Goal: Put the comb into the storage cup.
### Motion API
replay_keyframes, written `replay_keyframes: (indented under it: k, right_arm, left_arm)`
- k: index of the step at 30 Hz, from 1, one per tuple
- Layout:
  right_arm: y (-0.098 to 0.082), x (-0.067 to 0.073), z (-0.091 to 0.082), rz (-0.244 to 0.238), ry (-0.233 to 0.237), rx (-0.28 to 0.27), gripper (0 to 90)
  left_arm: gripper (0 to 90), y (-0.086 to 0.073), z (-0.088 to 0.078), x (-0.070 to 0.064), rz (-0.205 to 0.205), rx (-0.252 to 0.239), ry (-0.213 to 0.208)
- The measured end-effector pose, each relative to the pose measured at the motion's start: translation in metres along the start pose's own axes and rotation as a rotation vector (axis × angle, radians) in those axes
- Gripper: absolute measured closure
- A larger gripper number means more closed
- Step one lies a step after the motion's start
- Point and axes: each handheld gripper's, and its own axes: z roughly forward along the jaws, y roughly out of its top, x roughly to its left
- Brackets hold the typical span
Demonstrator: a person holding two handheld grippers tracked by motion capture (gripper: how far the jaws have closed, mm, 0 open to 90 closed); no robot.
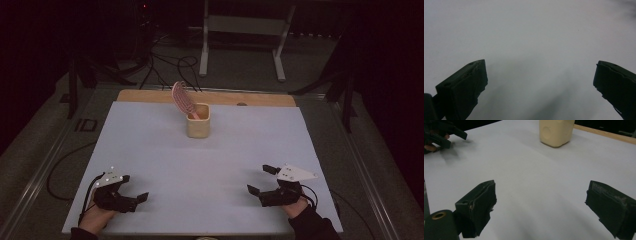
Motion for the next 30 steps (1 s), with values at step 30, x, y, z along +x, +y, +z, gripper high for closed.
replay_keyframes:
  k: [30]
  right_arm:
    - [-0.0020,-0.0008,0.0025,0.007,-0.001,0.011,8.9]
  left_arm:
    - [0.2,-0.0001,-0.0025,-0.0065,0.021,-0.025,-0.012]
